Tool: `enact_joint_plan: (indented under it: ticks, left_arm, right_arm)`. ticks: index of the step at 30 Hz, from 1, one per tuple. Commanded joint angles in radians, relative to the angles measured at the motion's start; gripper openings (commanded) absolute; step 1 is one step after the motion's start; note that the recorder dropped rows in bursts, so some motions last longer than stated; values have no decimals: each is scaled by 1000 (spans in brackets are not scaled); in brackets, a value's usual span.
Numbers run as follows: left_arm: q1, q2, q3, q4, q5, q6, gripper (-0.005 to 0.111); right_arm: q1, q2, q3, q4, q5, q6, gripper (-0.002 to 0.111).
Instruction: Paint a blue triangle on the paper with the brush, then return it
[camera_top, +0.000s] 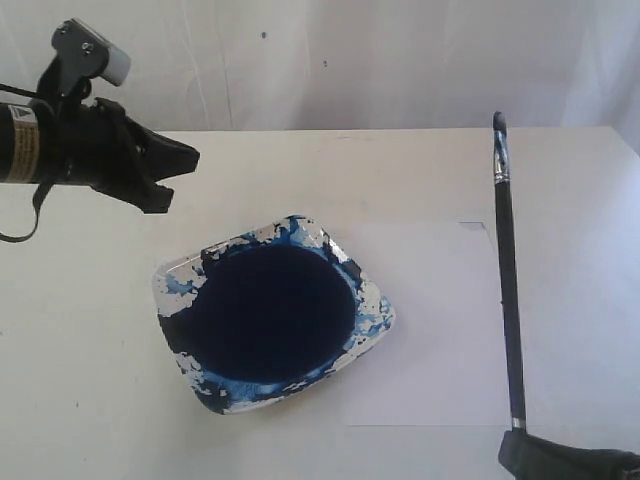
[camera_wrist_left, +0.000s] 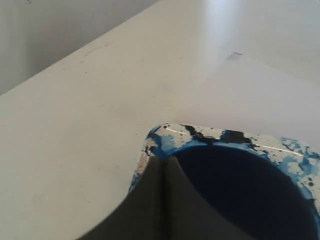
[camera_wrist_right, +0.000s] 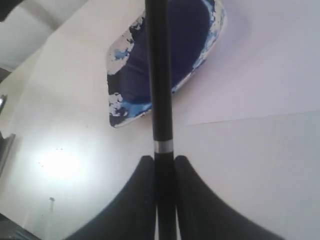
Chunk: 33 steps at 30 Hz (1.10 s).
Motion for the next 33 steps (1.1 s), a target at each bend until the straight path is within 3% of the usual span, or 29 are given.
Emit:
enact_joint_plan:
  ticks: [1, 9, 11, 14, 18, 22, 26, 33]
  left_arm:
    - [55, -12, 1, 8, -4, -25, 0]
    - [78, -12, 1, 8, -4, -28, 0]
    - [78, -12, 1, 8, 16, -28, 0]
    - [109, -12, 1, 8, 35, -31, 0]
    - [150, -12, 1, 8, 33, -52, 0]
    - [191, -12, 1, 8, 29, -83, 0]
    - [204, -12, 15, 8, 31, -81, 0]
    - [204, -12, 59, 8, 88, -20, 0]
  right_arm:
    - [0, 95, 1, -18, 1, -77, 0]
    - [0, 374, -200, -31, 91, -314, 0]
    - [0, 532, -332, -186, 152, -327, 0]
    - [0, 772, -555, -670, 283, -73, 0]
    - [0, 875, -749, -990, 457, 89, 0]
    - [0, 897, -950, -1234, 505, 66, 0]
    - [2, 977, -1086, -1221, 629, -201, 0]
    - [2, 1140, -1156, -1272, 707, -284, 0]
